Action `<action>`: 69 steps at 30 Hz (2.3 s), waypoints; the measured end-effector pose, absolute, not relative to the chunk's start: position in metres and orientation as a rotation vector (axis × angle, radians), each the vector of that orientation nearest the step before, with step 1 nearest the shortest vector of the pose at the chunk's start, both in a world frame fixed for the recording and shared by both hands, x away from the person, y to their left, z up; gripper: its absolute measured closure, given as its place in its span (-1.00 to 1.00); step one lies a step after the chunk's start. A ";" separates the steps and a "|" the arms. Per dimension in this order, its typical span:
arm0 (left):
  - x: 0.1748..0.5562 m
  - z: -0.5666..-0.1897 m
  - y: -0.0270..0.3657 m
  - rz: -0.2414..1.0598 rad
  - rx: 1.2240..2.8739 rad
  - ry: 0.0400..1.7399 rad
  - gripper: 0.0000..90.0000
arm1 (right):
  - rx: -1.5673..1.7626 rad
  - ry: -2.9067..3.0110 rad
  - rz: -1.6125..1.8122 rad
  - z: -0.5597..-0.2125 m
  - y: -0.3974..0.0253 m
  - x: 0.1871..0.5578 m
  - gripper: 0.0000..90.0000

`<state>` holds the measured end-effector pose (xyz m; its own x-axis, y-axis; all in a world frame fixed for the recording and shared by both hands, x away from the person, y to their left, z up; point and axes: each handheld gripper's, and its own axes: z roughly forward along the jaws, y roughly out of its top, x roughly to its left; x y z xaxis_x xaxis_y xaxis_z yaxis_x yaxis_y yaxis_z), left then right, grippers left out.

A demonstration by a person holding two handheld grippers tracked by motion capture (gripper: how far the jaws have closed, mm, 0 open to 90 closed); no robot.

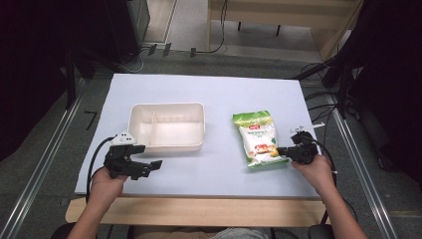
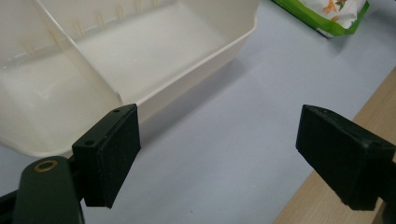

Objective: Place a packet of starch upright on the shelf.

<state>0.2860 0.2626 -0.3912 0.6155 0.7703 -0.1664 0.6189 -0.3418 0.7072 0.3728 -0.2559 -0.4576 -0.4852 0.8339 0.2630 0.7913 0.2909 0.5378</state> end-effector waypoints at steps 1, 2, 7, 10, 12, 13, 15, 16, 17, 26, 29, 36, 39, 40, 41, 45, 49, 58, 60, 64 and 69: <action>0.286 -0.391 0.262 0.249 2.070 1.090 -0.67 | 1.558 2.478 0.971 -0.458 -0.255 0.371 1.00; 0.287 -0.392 0.262 0.252 2.072 1.086 -0.67 | 1.561 2.484 0.978 -0.458 -0.254 0.370 1.00; 0.289 -0.392 0.261 0.248 2.073 1.077 -0.67 | 1.534 2.516 0.983 -0.456 -0.248 0.364 1.00; 0.289 -0.391 0.260 0.249 2.073 1.075 -0.67 | 1.512 2.508 0.971 -0.449 -0.247 0.365 1.00; 0.289 -0.392 0.261 0.250 2.071 1.076 -0.67 | 1.515 2.473 0.962 -0.445 -0.248 0.367 1.00; 0.289 -0.392 0.261 0.251 2.077 1.073 -0.67 | 1.530 2.442 0.965 -0.442 -0.250 0.368 0.95; 0.289 -0.392 0.261 0.249 2.077 1.079 -0.67 | 1.541 2.401 1.016 -0.436 -0.252 0.373 0.88; 0.289 -0.392 0.260 0.246 2.080 1.075 -0.67 | 1.546 2.386 1.017 -0.434 -0.252 0.376 0.86; 0.289 -0.392 0.260 0.245 2.083 1.070 -0.67 | 1.554 2.369 1.022 -0.432 -0.251 0.381 0.80; 0.288 -0.392 0.259 0.252 2.095 1.071 -0.67 | 1.568 2.317 1.051 -0.434 -0.245 0.416 0.22; 0.288 -0.392 0.259 0.253 2.094 1.064 -0.67 | 1.572 2.292 1.048 -0.436 -0.242 0.430 0.05; 0.288 -0.393 0.258 0.253 2.094 1.067 -0.67 | 1.614 2.290 1.028 -0.440 -0.241 0.460 -0.18; 0.288 -0.393 0.258 0.252 2.092 1.063 -0.67 | 1.658 2.291 0.999 -0.448 -0.242 0.469 -0.20; 0.288 -0.393 0.258 0.254 2.094 1.064 -0.67 | 1.673 2.286 0.994 -0.450 -0.242 0.471 -0.20; 0.288 -0.393 0.258 0.255 2.096 1.067 -0.67 | 1.690 2.285 0.986 -0.453 -0.242 0.472 -0.20; 0.288 -0.393 0.259 0.253 2.096 1.067 -0.67 | 1.728 2.312 0.972 -0.461 -0.243 0.475 -0.19; 0.287 -0.392 0.259 0.252 2.095 1.060 -0.67 | 1.726 2.344 0.992 -0.464 -0.239 0.475 -0.17; 0.288 -0.393 0.258 0.252 2.096 1.061 -0.67 | 1.723 2.411 1.021 -0.463 -0.227 0.474 -0.07; 0.288 -0.393 0.258 0.254 2.095 1.063 -0.67 | 1.718 2.417 1.014 -0.462 -0.224 0.474 -0.02; 0.288 -0.393 0.257 0.252 2.096 1.064 -0.67 | 1.716 2.395 0.962 -0.462 -0.218 0.473 0.15; 0.287 -0.393 0.256 0.253 2.100 1.062 -0.67 | 1.704 2.353 0.903 -0.462 -0.215 0.472 0.46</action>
